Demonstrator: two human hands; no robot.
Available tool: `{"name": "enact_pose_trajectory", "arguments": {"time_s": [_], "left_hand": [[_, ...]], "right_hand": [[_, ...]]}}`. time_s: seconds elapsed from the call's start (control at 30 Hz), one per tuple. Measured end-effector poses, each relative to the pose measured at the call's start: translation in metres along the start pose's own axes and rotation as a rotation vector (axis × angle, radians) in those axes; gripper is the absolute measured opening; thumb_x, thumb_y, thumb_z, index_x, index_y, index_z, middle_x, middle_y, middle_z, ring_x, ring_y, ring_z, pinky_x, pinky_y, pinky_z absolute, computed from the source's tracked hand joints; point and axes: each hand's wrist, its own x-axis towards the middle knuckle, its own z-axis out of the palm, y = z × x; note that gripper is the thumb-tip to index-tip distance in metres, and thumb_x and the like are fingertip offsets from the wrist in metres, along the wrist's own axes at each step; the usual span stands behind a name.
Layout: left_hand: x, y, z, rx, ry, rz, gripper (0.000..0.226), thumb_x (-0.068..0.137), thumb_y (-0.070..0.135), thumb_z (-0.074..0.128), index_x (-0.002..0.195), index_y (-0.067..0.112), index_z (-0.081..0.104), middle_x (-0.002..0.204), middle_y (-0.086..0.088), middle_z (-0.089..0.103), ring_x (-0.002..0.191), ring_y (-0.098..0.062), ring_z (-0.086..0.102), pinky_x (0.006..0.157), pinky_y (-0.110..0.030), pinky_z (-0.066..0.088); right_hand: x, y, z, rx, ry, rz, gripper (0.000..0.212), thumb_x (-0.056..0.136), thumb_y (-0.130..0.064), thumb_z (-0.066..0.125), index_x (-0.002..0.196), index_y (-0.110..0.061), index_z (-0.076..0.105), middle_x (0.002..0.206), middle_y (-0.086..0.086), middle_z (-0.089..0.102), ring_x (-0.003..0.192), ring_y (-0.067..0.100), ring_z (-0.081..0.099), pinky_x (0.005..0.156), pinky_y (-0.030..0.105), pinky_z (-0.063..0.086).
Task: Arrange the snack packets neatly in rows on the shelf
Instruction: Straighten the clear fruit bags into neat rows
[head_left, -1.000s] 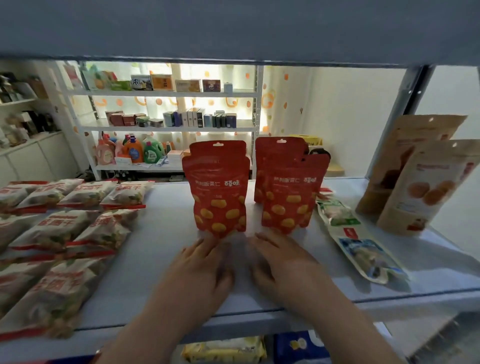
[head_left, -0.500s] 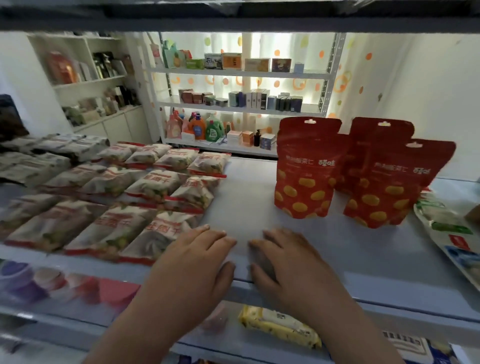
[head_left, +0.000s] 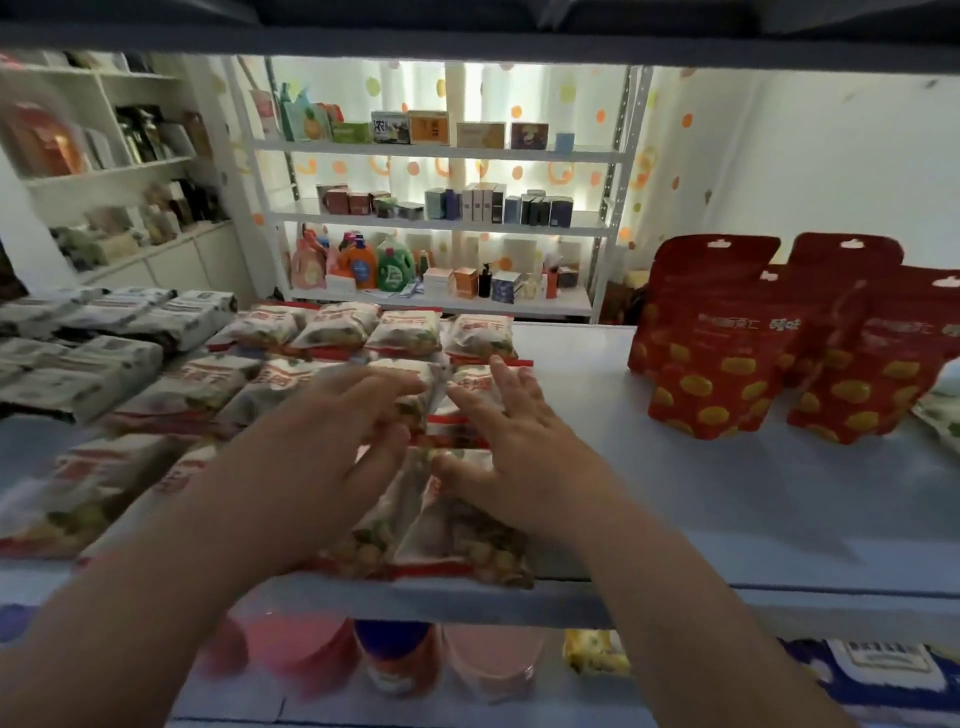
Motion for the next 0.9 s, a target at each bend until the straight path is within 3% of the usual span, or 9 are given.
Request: {"name": "enact_pose_trajectory", "arguments": {"time_s": [0.13, 0.33, 0.4, 0.53, 0.67, 0.9], "left_hand": [[0.074, -0.026, 0.007, 0.079, -0.121, 0.084, 0.049, 0.096, 0.034, 0.038, 0.144, 0.031, 0.038, 0.148, 0.002, 0.043, 0.131, -0.017, 0.044, 0.103, -0.038, 0.041], [0.179, -0.043, 0.062, 0.140, -0.364, 0.131, 0.051, 0.100, 0.020, 0.041, 0.150, 0.025, 0.031, 0.154, -0.002, 0.035, 0.139, -0.020, 0.035, 0.114, -0.038, 0.031], [0.202, -0.045, 0.076, 0.139, -0.405, 0.077, 0.048, 0.100, 0.022, 0.040, 0.148, 0.024, 0.037, 0.153, -0.003, 0.038, 0.137, -0.023, 0.038, 0.113, -0.040, 0.032], [0.227, -0.037, 0.095, 0.180, -0.446, 0.085, 0.034, 0.098, 0.025, 0.046, 0.129, 0.021, 0.058, 0.129, -0.008, 0.059, 0.115, -0.027, 0.056, 0.099, -0.042, 0.045], [0.244, -0.018, 0.107, 0.171, -0.450, 0.120, 0.041, 0.097, 0.019, 0.047, 0.138, 0.020, 0.052, 0.138, -0.008, 0.053, 0.124, -0.027, 0.050, 0.104, -0.041, 0.040], [0.266, 0.002, 0.123, 0.183, -0.505, 0.137, 0.050, 0.094, 0.011, 0.043, 0.142, 0.024, 0.046, 0.134, -0.004, 0.053, 0.116, -0.022, 0.051, 0.100, -0.039, 0.044]], "right_hand": [[0.015, -0.006, 0.004, -0.076, -0.128, 0.085, 0.087, 0.072, -0.092, 0.018, 0.147, -0.055, -0.006, 0.162, -0.010, -0.021, 0.147, 0.021, -0.022, 0.103, 0.040, -0.011], [0.000, -0.003, 0.000, -0.054, -0.143, 0.113, 0.079, 0.078, -0.084, 0.023, 0.147, -0.055, 0.000, 0.162, -0.016, -0.018, 0.148, 0.017, -0.018, 0.116, 0.048, 0.003], [-0.005, 0.001, -0.004, -0.041, -0.139, 0.125, 0.077, 0.078, -0.081, 0.025, 0.148, -0.055, 0.003, 0.162, -0.017, -0.017, 0.148, 0.015, -0.019, 0.116, 0.048, 0.004], [-0.013, 0.020, -0.015, -0.035, -0.156, 0.149, 0.076, 0.079, -0.080, 0.028, 0.146, -0.057, 0.001, 0.161, -0.018, -0.017, 0.148, 0.013, -0.018, 0.116, 0.046, 0.005], [-0.013, 0.046, -0.031, -0.049, -0.171, 0.162, 0.075, 0.082, -0.077, 0.031, 0.147, -0.058, -0.003, 0.162, -0.017, -0.016, 0.150, 0.016, -0.010, 0.116, 0.046, 0.012], [-0.011, 0.064, -0.040, -0.052, -0.205, 0.133, 0.074, 0.083, -0.076, 0.033, 0.144, -0.061, -0.004, 0.161, -0.018, -0.017, 0.150, 0.019, -0.007, 0.115, 0.049, 0.018]]}}
